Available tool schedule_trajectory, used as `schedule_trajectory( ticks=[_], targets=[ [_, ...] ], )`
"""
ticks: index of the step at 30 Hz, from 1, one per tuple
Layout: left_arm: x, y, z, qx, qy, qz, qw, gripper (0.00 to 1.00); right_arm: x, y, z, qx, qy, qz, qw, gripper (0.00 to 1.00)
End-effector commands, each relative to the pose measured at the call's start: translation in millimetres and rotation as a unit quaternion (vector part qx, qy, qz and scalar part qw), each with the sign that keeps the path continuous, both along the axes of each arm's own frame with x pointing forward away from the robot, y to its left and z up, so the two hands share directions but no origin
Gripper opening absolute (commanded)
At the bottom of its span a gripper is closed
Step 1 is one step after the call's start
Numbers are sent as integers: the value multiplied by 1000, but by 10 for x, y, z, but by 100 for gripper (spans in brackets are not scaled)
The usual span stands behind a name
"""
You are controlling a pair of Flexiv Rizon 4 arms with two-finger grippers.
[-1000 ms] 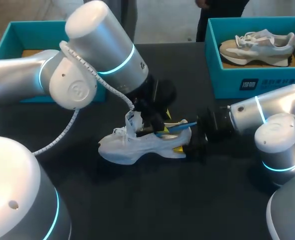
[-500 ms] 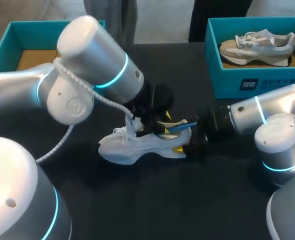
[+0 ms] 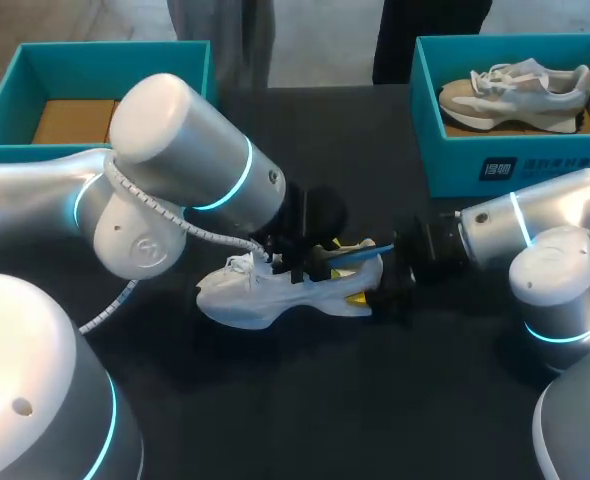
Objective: Take the shoe out of the shoebox, open the shoe tongue, remove and reinsert the insole, then place the shoe into the shoebox
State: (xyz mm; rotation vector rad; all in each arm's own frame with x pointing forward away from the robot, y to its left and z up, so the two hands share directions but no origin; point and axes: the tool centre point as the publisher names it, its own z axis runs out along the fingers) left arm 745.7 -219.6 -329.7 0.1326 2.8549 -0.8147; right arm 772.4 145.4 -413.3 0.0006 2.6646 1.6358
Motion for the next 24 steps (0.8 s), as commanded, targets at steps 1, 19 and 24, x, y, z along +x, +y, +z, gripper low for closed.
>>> schedule_trajectory(
  ticks=[1,19,24],
  targets=[
    [29,-51,-58,-1,1,4,1000,49,-3,7,4,-2,0,-1,1000,0],
    [113,-108,-73,-3,31,2,1000,0,-3,7,4,-2,0,-1,1000,0],
    [83,-126,67,-13,42,7,999,0,-3,7,4,-2,0,-1,1000,0]
  ],
)
